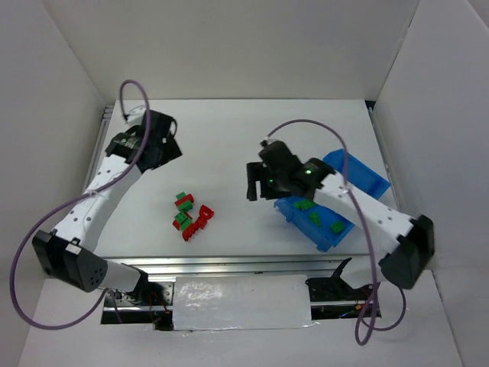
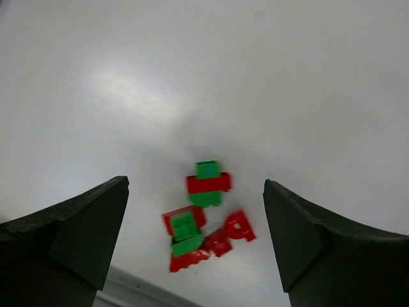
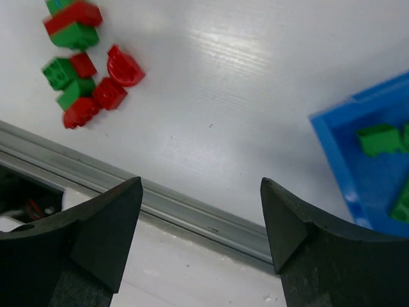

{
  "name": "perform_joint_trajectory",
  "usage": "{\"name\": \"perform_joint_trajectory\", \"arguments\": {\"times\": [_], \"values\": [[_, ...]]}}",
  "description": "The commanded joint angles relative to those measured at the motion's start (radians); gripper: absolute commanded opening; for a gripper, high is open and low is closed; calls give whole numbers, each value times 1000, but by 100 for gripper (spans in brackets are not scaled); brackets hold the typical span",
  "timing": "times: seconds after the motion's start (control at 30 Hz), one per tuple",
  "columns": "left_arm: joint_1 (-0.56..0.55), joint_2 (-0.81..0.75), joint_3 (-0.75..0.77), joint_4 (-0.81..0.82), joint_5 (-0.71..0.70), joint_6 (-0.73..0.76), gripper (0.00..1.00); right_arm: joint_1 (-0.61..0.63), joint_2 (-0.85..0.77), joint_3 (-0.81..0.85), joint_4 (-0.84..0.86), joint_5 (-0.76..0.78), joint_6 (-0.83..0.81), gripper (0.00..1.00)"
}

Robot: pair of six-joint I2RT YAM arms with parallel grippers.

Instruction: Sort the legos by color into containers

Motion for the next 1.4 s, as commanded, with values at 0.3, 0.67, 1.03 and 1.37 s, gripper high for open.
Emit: {"name": "perform_joint_trajectory", "arguments": {"times": [0.3,0.67,1.03,1.37], "values": [[208,-324,-252,-87,101,50,99,178,597,325,255,-126,-315,77],[212,-372,-290,-73,140,142,99,204,876,504,226,-228,-400,67],[214,-366,-327,-41,187,176,100,204,973,558,210,-148,-389,47],[214,-343,-345,-1,227,196,100,184,866,463,245,-73,-332,7]]}}
